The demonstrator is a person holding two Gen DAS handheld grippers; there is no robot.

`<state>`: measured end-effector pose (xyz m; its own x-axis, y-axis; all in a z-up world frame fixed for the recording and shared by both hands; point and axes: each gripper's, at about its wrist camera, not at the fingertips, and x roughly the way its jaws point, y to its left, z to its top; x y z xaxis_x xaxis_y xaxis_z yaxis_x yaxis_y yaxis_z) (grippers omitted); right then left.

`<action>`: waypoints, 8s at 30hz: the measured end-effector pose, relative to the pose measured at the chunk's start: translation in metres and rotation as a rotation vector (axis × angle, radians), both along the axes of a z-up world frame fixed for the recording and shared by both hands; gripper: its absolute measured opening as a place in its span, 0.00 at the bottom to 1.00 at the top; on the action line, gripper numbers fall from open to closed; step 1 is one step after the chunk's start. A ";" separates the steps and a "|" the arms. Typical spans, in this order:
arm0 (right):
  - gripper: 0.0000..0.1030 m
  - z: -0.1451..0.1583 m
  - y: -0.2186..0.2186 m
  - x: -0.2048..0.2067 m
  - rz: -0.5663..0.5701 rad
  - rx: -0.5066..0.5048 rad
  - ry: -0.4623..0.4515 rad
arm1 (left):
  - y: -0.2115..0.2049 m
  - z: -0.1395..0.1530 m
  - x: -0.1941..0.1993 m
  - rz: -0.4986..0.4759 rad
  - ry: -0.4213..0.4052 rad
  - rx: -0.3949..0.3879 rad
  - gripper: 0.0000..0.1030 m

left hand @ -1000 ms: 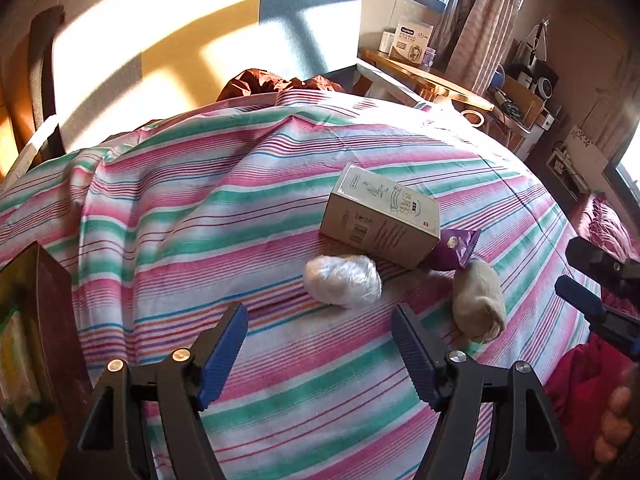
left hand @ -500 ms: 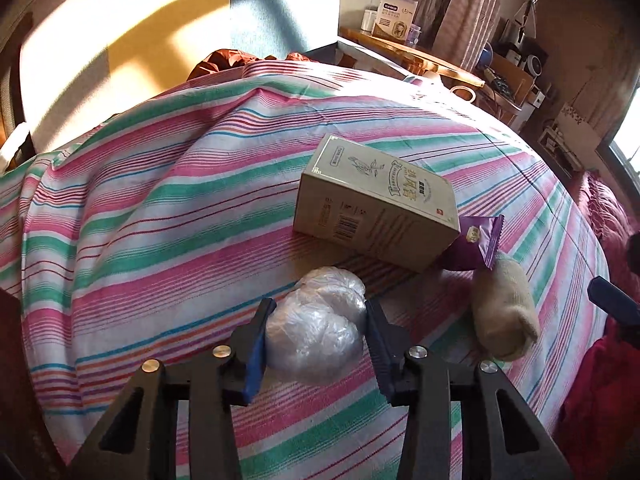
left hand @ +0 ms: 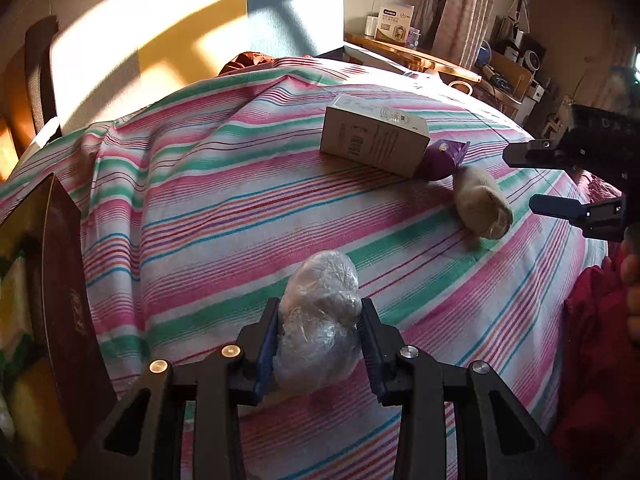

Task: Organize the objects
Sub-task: 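Grasp the plastic-wrapped ball with the left tool while the right tool grasps the beige sock roll, then carry the plastic-wrapped ball into the gold tray and open the left tool, then carry the beige sock roll into the tray and open the right tool, then move both tools back toward the white box and purple packet, then grasp the white box with the left tool while the right tool grasps the purple packet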

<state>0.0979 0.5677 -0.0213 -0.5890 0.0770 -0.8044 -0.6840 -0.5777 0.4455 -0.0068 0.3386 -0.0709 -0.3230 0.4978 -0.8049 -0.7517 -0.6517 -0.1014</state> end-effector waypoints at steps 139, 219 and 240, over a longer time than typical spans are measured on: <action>0.51 -0.006 -0.367 -0.139 1.032 0.351 -0.045 | -0.316 0.099 -0.002 0.743 0.285 0.010 0.65; 0.63 0.012 0.063 0.006 -0.099 -0.015 0.151 | 0.085 0.049 -0.082 0.246 -0.346 0.132 0.84; 0.63 0.009 0.065 0.005 -0.077 -0.070 0.194 | 0.173 0.008 -0.120 0.292 -0.303 -0.029 0.76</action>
<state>0.1030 0.6331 -0.0122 -0.7282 0.0755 -0.6812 -0.6221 -0.4898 0.6108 -0.1263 0.5121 -0.0632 -0.1936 0.3964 -0.8974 -0.4744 -0.8385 -0.2680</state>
